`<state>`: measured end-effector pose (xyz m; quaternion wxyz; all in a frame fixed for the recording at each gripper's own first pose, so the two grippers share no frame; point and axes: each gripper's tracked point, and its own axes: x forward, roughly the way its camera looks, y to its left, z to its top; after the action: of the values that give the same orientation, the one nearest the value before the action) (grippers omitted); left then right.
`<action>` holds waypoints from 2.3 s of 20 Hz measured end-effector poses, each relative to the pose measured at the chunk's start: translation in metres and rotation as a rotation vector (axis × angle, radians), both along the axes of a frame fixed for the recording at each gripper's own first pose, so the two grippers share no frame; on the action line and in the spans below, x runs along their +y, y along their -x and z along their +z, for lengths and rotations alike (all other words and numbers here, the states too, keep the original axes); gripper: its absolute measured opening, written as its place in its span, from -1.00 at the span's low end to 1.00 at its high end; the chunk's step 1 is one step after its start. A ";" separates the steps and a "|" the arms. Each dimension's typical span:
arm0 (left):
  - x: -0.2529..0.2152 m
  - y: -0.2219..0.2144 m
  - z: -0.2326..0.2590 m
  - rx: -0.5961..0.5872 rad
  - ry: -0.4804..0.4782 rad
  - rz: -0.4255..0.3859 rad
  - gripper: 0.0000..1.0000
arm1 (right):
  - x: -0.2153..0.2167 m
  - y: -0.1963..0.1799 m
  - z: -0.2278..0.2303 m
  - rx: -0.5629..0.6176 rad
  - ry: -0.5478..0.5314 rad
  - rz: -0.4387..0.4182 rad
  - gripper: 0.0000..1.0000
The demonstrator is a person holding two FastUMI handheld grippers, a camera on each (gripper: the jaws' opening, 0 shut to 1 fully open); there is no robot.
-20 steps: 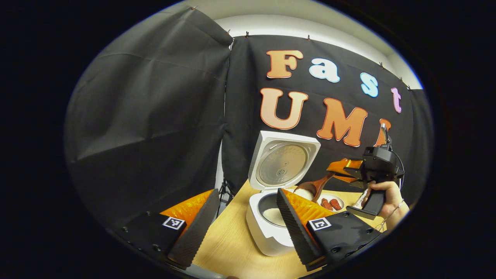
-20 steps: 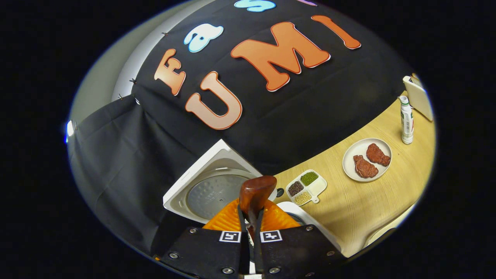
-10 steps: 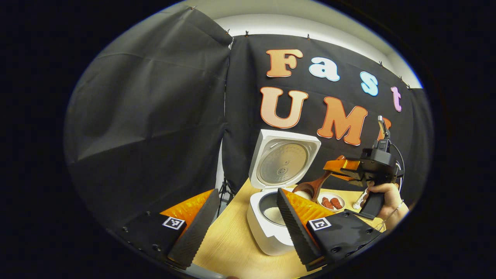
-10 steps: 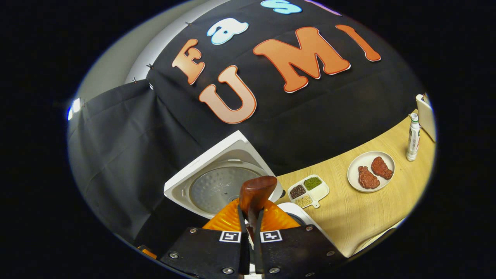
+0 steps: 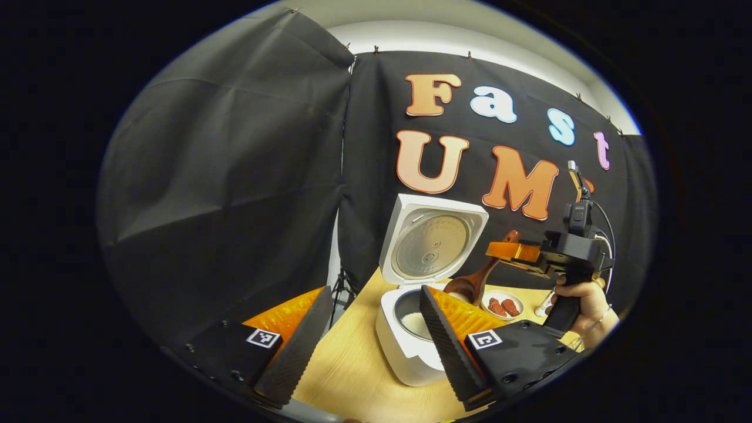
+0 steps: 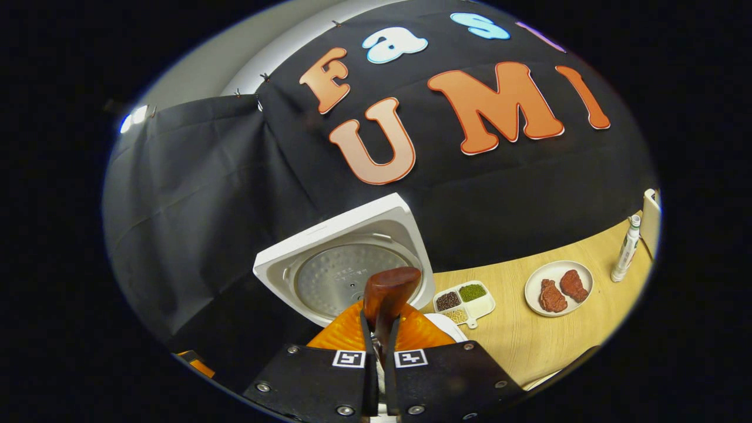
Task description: Close the left gripper, press the button to open the rice cooker; take a wooden spoon from the chopstick holder with the right hand, scoop a spoonful of rice and pour it into the rice cooker, then put the wooden spoon back into the chopstick holder.
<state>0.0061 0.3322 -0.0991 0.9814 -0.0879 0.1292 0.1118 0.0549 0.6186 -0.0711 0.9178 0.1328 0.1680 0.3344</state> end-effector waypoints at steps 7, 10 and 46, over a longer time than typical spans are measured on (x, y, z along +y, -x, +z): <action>0.004 0.001 -0.004 0.006 -0.009 0.010 1.00 | 0.013 0.015 0.002 -0.129 0.088 0.089 -0.93; 0.008 0.002 -0.003 0.004 -0.008 0.017 1.00 | 0.011 0.017 0.000 -0.204 0.164 0.104 -0.92; -0.032 -0.012 0.006 -0.004 0.018 -0.070 1.00 | -0.317 -0.057 -0.031 0.200 -0.344 -0.458 -0.92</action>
<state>0.0181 0.3001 -0.0928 0.9841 -0.0922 0.1313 0.0761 0.1124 0.3021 -0.1022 0.9123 0.3528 0.1643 0.1276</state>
